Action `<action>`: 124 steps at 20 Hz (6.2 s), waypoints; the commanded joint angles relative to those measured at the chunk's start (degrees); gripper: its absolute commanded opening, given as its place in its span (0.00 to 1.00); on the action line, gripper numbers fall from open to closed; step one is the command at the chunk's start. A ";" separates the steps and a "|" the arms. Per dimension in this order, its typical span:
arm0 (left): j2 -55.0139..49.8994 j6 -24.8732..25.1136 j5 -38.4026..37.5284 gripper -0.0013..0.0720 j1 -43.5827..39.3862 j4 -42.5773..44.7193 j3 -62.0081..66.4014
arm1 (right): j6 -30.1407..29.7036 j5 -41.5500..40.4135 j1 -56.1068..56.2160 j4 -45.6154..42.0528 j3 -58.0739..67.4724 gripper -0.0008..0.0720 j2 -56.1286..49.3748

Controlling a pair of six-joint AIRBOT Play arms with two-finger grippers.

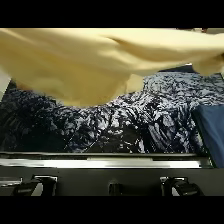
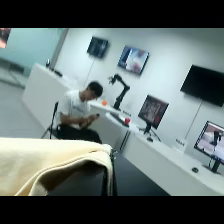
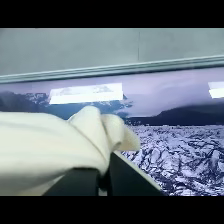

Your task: Fold the clothes and pants, and hang the long-sleeved shirts on hangers.

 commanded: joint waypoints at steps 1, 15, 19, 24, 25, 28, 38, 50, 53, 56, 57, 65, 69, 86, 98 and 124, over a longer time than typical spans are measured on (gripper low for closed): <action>5.60 -0.17 4.90 0.05 0.09 0.11 0.72 | -0.20 4.90 -0.55 2.10 1.57 0.08 2.43; -28.94 1.90 1.90 0.05 -6.08 8.37 -19.56 | 11.98 -11.52 -0.55 9.70 -55.65 0.08 -12.41; -44.92 1.70 1.20 0.05 -11.08 6.45 -20.06 | 16.02 -19.32 -0.55 14.99 -56.04 0.08 -20.37; -49.09 -0.76 -7.85 1.00 -8.28 3.65 -18.91 | 14.60 -11.76 -8.74 11.04 -49.24 0.46 -20.90; -48.65 -0.85 -13.27 1.00 -4.90 4.83 -17.62 | 10.25 -7.37 -13.97 11.10 -45.79 0.72 -20.90; -47.32 -10.01 -30.58 1.00 6.32 16.09 -15.28 | -2.82 6.69 -27.96 11.23 -37.86 0.79 -20.90; -37.73 -5.73 -39.43 0.87 3.96 27.06 -50.42 | -17.88 11.69 -33.40 25.88 -56.13 0.97 -20.98; -37.70 -7.06 -24.63 0.82 -17.64 8.26 -58.40 | -17.94 6.25 -33.40 30.12 -56.70 0.97 -24.48; -37.70 -11.74 -19.58 0.40 -23.34 8.26 -58.36 | -19.71 4.98 -30.80 33.18 -56.70 0.97 -27.69; -37.53 -11.15 -19.54 0.05 -24.94 8.15 -58.14 | -19.67 0.72 -24.44 33.86 -56.70 0.97 -30.16; -37.09 -10.91 -19.76 0.05 -24.90 8.15 -58.12 | -19.06 -1.25 -22.80 34.45 -56.70 0.97 -30.47; -20.24 -10.73 -22.86 0.05 -20.31 14.80 -45.31 | -20.68 0.44 -20.33 37.46 -42.60 0.07 -27.45; -8.87 -10.99 -21.77 0.05 -7.41 19.28 -13.66 | -19.23 -5.77 -20.44 32.06 -16.09 0.08 -19.04; -8.31 -9.18 -14.25 0.05 4.98 18.32 24.92 | -4.72 9.92 -20.44 18.93 5.90 0.08 -1.46; -41.35 -5.35 -0.20 0.05 -6.80 16.61 -5.42 | 1.46 -25.20 -12.33 33.48 -30.10 0.08 -28.17; -49.07 -7.74 -33.59 0.79 -14.34 17.29 -35.04 | -19.58 6.62 -24.26 37.51 -40.83 0.95 -43.04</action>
